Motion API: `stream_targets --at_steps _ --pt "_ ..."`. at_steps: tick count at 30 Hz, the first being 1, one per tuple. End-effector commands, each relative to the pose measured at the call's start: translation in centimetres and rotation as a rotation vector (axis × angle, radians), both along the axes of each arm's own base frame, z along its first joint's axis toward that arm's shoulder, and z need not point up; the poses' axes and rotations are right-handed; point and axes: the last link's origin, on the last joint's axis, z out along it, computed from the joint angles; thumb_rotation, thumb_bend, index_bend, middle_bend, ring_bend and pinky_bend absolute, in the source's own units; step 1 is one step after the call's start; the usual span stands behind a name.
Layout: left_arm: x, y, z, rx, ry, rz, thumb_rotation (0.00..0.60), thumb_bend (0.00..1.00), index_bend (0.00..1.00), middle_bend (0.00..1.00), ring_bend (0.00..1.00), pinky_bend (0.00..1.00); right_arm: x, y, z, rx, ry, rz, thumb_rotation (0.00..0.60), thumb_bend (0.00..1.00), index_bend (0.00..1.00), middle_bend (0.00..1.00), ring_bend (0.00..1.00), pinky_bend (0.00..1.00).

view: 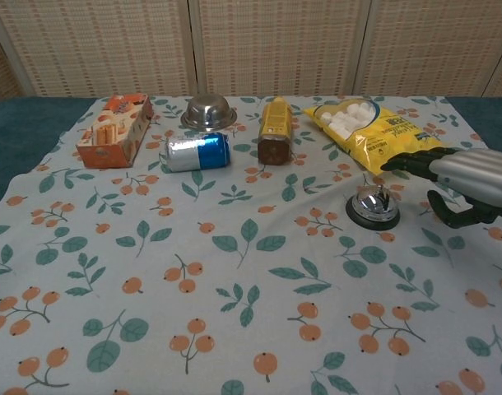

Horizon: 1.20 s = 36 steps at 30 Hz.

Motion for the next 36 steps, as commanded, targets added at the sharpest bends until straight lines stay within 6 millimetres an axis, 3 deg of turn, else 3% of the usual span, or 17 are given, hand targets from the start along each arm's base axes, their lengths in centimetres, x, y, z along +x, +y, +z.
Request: stream_targets --at_steps 1,11,21,25,29,31,36 --pt "0.0 0.0 0.0 0.001 0.000 0.001 0.600 0.43 0.35 0.32 0.25 0.44 1.1 -2.2 -2.2 0.020 -0.014 -0.027 0.600 0.83 0.00 0.00 0.00 0.02" --pt "0.0 0.0 0.1 0.001 -0.006 0.003 0.600 0.43 0.35 0.33 0.25 0.44 2.6 -3.1 -5.6 0.070 -0.031 -0.023 0.600 0.83 0.00 0.00 0.00 0.02" --pt "0.0 -0.1 0.2 0.002 -0.005 -0.004 0.600 0.43 0.35 0.34 0.26 0.44 1.1 -3.4 -5.9 0.066 0.011 -0.050 0.600 0.83 0.00 0.00 0.00 0.02" --pt "0.0 -0.1 0.2 0.001 -0.002 -0.001 0.600 0.43 0.35 0.35 0.26 0.44 2.1 -2.8 -3.5 -0.003 -0.040 0.025 0.600 0.83 0.00 0.00 0.00 0.02" --pt "0.0 -0.2 0.2 0.003 -0.002 -0.001 0.600 0.43 0.35 0.35 0.26 0.44 2.2 0.2 1.0 -0.098 -0.051 0.115 0.600 0.83 0.00 0.00 0.00 0.02" --pt "0.0 -0.2 0.2 0.003 -0.003 0.000 0.600 0.43 0.35 0.35 0.26 0.44 1.5 2.4 3.1 -0.131 -0.025 0.120 0.600 0.83 0.00 0.00 0.00 0.02" --pt "0.0 -0.2 0.2 0.004 0.001 0.007 0.600 0.43 0.35 0.35 0.26 0.44 -3.0 8.6 7.8 -0.198 0.116 0.010 0.600 0.83 0.00 0.00 0.00 0.02"
